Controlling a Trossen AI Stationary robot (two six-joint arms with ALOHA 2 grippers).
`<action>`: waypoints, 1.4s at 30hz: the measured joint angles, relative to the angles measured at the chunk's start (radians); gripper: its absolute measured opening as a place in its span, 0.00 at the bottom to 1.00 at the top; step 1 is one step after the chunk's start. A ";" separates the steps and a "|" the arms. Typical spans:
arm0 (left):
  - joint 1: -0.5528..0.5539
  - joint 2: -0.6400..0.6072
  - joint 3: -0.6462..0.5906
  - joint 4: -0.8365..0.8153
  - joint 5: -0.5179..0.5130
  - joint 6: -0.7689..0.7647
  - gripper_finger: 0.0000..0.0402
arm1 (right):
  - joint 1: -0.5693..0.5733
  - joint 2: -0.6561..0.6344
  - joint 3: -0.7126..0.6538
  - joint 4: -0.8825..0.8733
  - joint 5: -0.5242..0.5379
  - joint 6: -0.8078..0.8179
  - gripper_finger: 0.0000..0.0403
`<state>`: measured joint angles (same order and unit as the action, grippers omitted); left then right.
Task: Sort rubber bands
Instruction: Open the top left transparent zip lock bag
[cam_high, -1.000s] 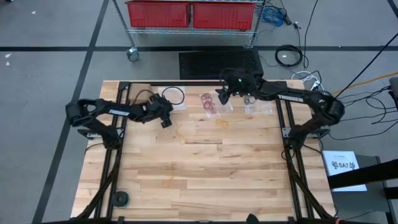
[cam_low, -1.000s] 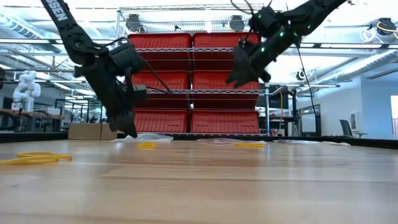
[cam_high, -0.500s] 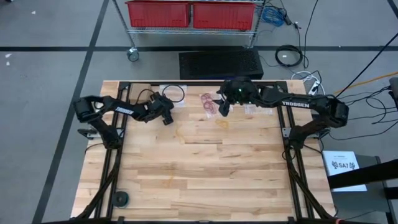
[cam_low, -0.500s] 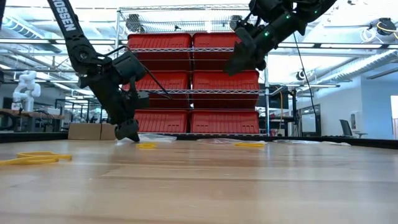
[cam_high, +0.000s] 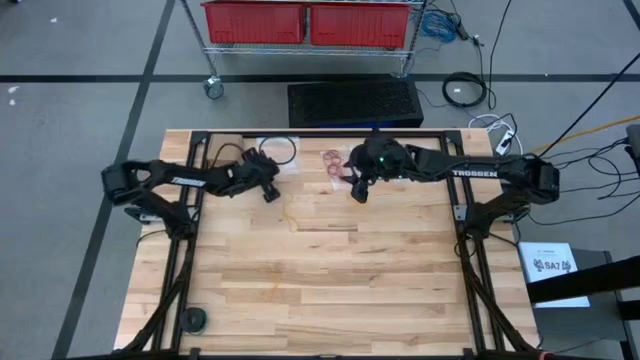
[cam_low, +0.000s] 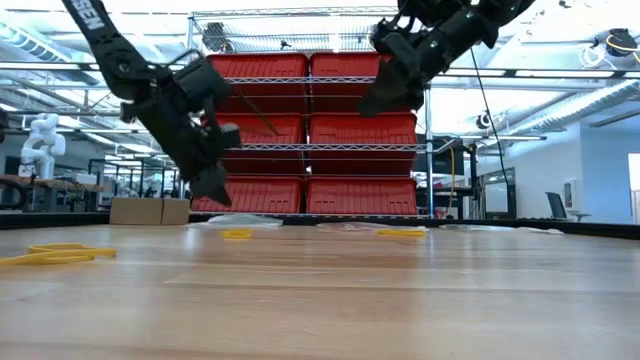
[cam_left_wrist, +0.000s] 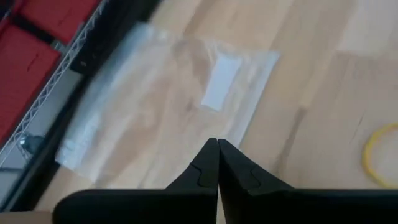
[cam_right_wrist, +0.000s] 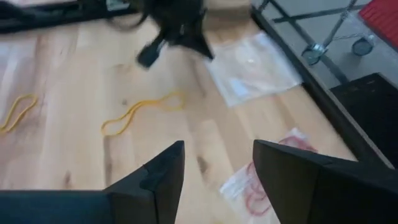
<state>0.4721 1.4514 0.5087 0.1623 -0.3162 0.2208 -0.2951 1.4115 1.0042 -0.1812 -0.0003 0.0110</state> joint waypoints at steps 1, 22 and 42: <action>-0.004 -0.022 0.000 -0.009 0.003 -0.003 0.01 | 0.008 -0.003 0.000 -0.015 0.000 0.000 0.45; -0.009 0.039 0.002 -0.017 0.055 0.082 0.41 | 0.094 -0.007 0.000 -0.025 0.003 -0.008 0.52; 0.102 0.161 0.005 0.125 0.145 0.072 0.09 | 0.094 -0.007 0.000 -0.024 0.004 -0.004 0.52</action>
<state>0.5740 1.6122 0.5140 0.2870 -0.1709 0.2932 -0.2008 1.4044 1.0046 -0.2054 0.0036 0.0066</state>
